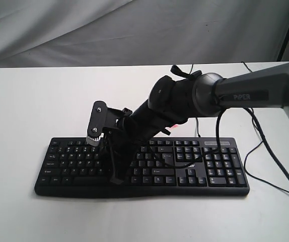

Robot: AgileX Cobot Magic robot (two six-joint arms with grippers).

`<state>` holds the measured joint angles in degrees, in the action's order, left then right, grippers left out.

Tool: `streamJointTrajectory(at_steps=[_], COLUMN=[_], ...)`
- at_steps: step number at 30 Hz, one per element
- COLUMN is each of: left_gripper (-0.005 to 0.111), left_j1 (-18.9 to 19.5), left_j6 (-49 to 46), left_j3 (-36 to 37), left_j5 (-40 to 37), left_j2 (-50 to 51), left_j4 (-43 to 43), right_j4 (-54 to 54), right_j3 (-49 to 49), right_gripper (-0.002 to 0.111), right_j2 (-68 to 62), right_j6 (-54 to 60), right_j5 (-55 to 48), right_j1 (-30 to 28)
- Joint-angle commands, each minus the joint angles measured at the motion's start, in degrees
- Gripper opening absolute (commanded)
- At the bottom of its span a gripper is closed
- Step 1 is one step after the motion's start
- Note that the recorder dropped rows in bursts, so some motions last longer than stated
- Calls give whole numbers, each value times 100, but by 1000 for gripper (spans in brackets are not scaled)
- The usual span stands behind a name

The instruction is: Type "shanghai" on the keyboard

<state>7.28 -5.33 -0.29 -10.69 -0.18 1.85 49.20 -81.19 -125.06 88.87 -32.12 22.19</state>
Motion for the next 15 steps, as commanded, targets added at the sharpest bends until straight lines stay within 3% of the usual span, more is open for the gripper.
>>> streamJointTrajectory(at_steps=[1,15], left_gripper=[1,1], left_j1=[-22,-22], left_j6=[16,16], left_j3=[29,29], left_j5=[36,36], left_j2=[18,18], left_j4=[-3,-3], right_j4=[58,22], right_j3=[5,5], right_gripper=[0,0], right_j2=[24,0], right_j6=[83,96], right_j5=[-180,-172], right_j1=[-49,-49])
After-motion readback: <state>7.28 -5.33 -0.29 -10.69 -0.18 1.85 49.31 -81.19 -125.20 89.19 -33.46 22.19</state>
